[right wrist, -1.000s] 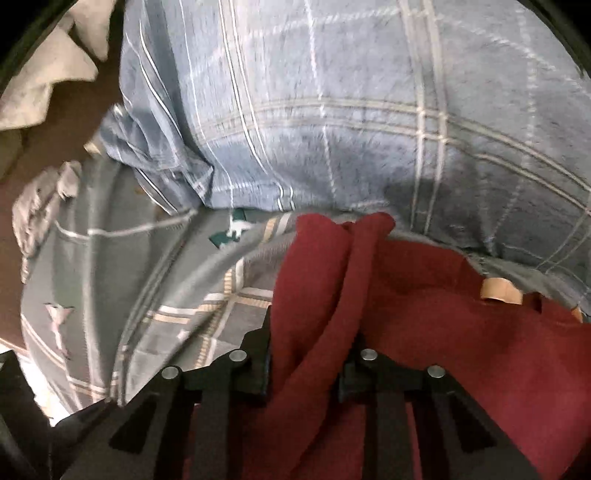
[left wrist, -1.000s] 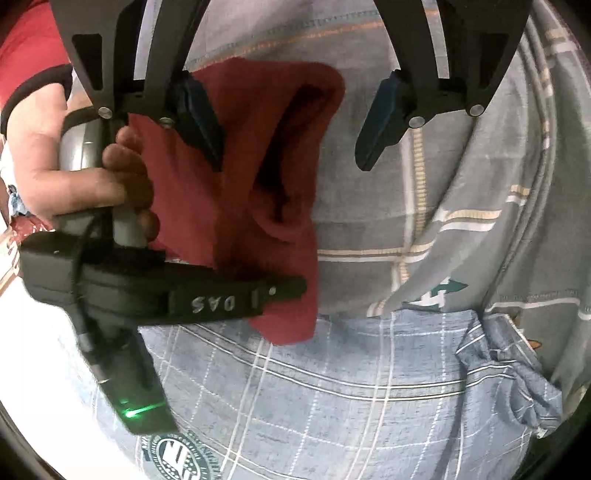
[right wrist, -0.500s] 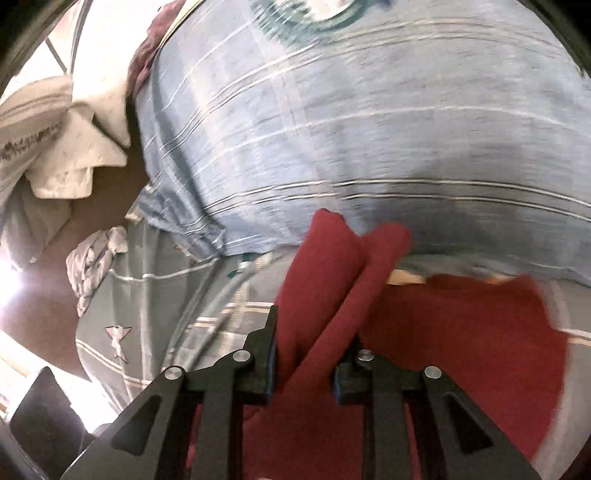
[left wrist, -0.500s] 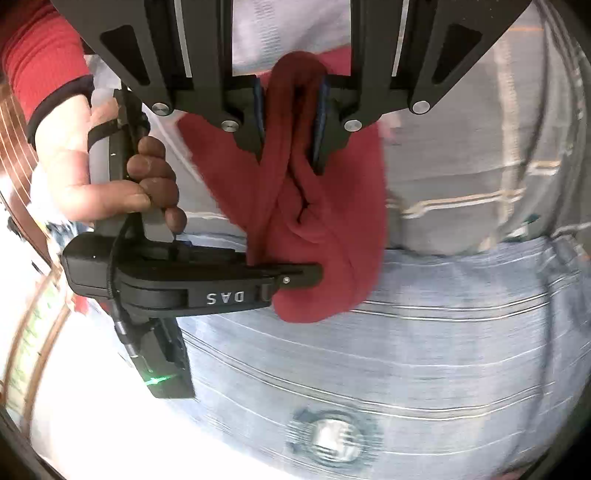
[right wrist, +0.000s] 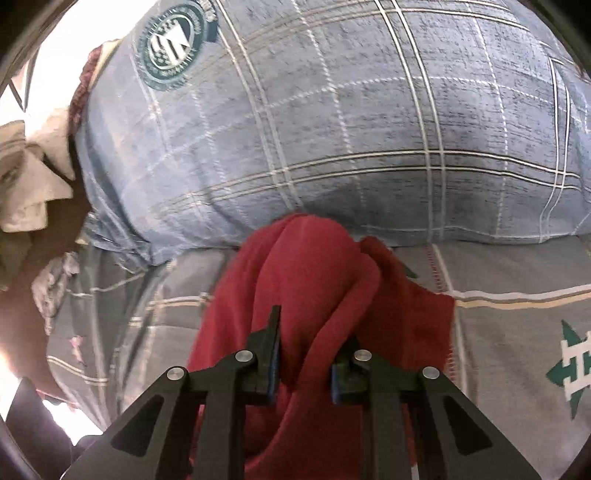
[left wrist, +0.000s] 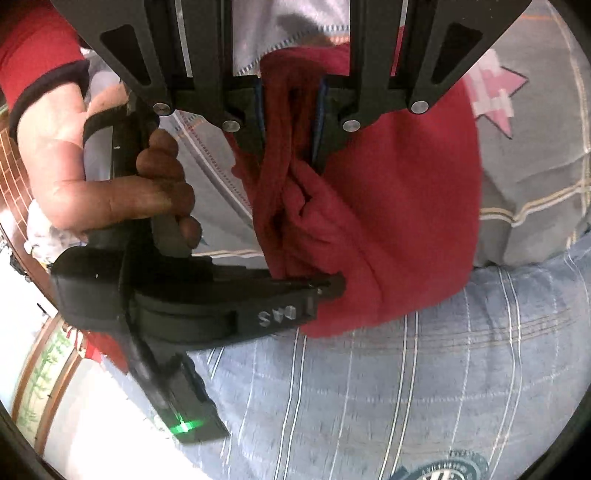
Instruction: Fold small clothes
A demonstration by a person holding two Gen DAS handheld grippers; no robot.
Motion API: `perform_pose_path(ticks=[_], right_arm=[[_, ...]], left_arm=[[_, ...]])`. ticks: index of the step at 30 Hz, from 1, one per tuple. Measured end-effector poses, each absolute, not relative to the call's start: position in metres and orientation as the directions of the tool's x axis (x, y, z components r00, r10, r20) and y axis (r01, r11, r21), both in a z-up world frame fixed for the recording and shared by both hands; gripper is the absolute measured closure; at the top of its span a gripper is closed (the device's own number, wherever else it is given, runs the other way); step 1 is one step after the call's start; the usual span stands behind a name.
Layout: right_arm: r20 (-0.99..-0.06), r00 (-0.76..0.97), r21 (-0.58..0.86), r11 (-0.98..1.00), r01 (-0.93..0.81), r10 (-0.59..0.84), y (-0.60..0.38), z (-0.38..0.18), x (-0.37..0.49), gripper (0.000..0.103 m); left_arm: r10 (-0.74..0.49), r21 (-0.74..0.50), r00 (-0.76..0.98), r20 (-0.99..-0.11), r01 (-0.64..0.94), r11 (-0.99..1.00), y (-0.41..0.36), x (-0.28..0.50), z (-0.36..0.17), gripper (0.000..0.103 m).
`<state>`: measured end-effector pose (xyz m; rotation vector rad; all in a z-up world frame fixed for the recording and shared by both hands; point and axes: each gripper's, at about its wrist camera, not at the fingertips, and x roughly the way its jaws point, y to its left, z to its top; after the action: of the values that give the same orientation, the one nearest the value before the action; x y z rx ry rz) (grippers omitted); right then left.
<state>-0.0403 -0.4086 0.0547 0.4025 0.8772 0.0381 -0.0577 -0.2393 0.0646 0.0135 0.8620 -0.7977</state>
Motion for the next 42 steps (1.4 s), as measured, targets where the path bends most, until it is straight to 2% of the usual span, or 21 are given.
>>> perform_pose_path(ticks=[7, 10, 14, 15, 17, 20, 23, 27, 31, 33, 36, 38, 39, 41, 42], right_arm=[[-0.796, 0.588, 0.286, 0.946, 0.154, 0.144, -0.414, 0.024, -0.015, 0.084], [-0.801, 0.572, 0.337, 0.922, 0.189, 0.176, -0.427, 0.007, -0.016, 0.082], [-0.783, 0.601, 0.361, 0.905, 0.227, 0.162, -0.438, 0.012, -0.034, 0.066], [-0.781, 0.609, 0.346, 0.908, 0.236, 0.139, -0.439, 0.019, -0.045, 0.066], [-0.773, 0.627, 0.310, 0.922, 0.233, 0.101, -0.438, 0.034, -0.064, 0.066], [-0.739, 0.670, 0.267, 0.944, 0.196, 0.070, -0.430, 0.060, -0.094, 0.066], [-0.702, 0.704, 0.275, 0.953, 0.127, 0.109, -0.410, 0.075, -0.115, 0.066], [-0.722, 0.673, 0.237, 0.971, 0.026, 0.158, -0.369, 0.066, -0.111, 0.068], [-0.800, 0.600, 0.072, 0.990, 0.119, -0.013, -0.361, 0.028, -0.113, 0.072], [-0.805, 0.592, 0.147, 0.978, 0.149, 0.031, -0.375, 0.008, -0.126, 0.074], [-0.760, 0.646, 0.222, 0.965, 0.141, 0.080, -0.383, 0.010, -0.146, 0.072], [-0.738, 0.671, 0.231, 0.960, 0.155, 0.069, -0.386, 0.023, -0.153, 0.057], [-0.718, 0.693, 0.246, 0.955, 0.167, 0.064, -0.389, 0.031, -0.157, 0.051], [-0.684, 0.728, 0.284, 0.940, 0.191, 0.059, -0.398, 0.040, -0.161, 0.024], [-0.671, 0.739, 0.306, 0.927, 0.216, 0.049, -0.405, 0.042, -0.160, 0.019]], left_arm=[[-0.613, -0.326, 0.358, -0.704, 0.604, 0.728, -0.266, -0.041, 0.037, 0.084], [-0.623, -0.325, 0.347, -0.701, 0.622, 0.712, -0.272, -0.044, 0.036, 0.070], [-0.647, -0.333, 0.287, -0.707, 0.672, 0.662, -0.256, -0.048, 0.049, 0.051], [-0.650, -0.326, 0.304, -0.697, 0.672, 0.665, -0.242, -0.050, 0.057, 0.045], [-0.644, -0.315, 0.348, -0.681, 0.654, 0.688, -0.216, -0.051, 0.066, 0.041], [-0.588, -0.273, 0.424, -0.690, 0.599, 0.752, -0.189, -0.048, 0.070, 0.040], [-0.522, -0.245, 0.458, -0.720, 0.536, 0.808, -0.182, -0.041, 0.062, 0.041], [-0.497, -0.243, 0.432, -0.753, 0.519, 0.819, -0.196, -0.044, 0.043, 0.041], [-0.476, -0.204, 0.420, -0.773, 0.547, 0.812, -0.205, -0.051, 0.031, 0.040], [-0.472, -0.202, 0.417, -0.777, 0.545, 0.814, -0.208, -0.044, 0.029, 0.040], [-0.483, -0.230, 0.422, -0.767, 0.523, 0.821, -0.199, -0.035, 0.030, 0.040], [-0.497, -0.252, 0.442, -0.747, 0.504, 0.826, -0.192, -0.030, 0.035, 0.039], [-0.507, -0.271, 0.451, -0.734, 0.490, 0.828, -0.188, -0.026, 0.038, 0.033], [-0.520, -0.310, 0.449, -0.727, 0.462, 0.831, -0.182, -0.018, 0.037, 0.027], [-0.524, -0.323, 0.441, -0.728, 0.453, 0.831, -0.180, -0.016, 0.036, 0.027]])
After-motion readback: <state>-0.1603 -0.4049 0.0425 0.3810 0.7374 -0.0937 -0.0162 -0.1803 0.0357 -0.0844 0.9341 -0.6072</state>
